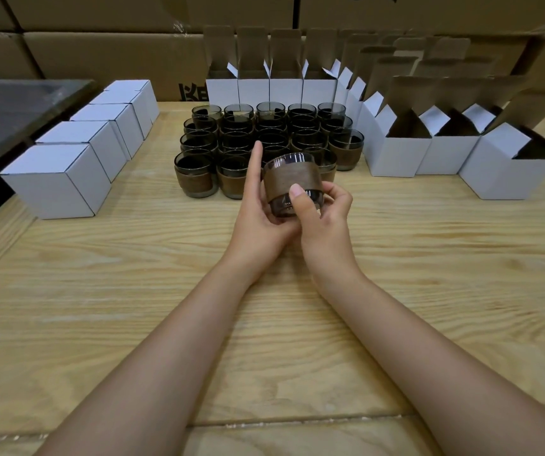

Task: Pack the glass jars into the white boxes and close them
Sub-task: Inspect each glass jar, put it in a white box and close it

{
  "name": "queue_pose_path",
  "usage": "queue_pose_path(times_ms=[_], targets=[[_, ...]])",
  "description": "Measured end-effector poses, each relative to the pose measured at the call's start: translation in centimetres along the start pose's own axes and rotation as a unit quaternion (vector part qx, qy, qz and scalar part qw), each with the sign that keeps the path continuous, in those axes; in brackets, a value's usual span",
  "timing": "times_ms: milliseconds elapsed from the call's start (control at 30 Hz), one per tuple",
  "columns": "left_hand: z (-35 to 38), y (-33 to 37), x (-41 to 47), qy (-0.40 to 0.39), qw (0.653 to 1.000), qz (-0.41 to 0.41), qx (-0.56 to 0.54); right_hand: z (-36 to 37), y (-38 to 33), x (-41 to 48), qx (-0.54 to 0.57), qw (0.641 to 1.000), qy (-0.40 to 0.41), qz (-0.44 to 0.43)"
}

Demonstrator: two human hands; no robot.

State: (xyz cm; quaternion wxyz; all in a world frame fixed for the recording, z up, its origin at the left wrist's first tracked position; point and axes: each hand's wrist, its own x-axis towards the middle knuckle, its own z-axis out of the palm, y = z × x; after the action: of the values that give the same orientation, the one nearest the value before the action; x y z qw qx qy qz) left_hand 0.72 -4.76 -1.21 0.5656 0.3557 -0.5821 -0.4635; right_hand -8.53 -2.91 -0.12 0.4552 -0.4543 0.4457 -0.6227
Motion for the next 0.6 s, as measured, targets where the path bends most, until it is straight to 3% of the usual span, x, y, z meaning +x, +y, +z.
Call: queue_pose_path(times_ms=[233,367,500,600], targets=[[0.2,0.5,-0.1,0.004,1.0,0.011,-0.012,0.2,-0.4,0.1,0.03,0.998,0.003,0.053],[0.1,0.6,-0.2,-0.001,1.0,0.009,0.019,0.3,-0.5,-0.4,-0.064,0.997,0.041,-0.018],[0.3,0.5,-0.3,-0.008,0.997,0.032,0.071,0.4,-0.5,-0.9,-0.192,0.97,0.088,-0.122],[0.3,0.7,-0.4,-0.004,0.996,0.03,0.079,0.5,-0.3,-1.1,-0.21,0.966,0.096,-0.118]])
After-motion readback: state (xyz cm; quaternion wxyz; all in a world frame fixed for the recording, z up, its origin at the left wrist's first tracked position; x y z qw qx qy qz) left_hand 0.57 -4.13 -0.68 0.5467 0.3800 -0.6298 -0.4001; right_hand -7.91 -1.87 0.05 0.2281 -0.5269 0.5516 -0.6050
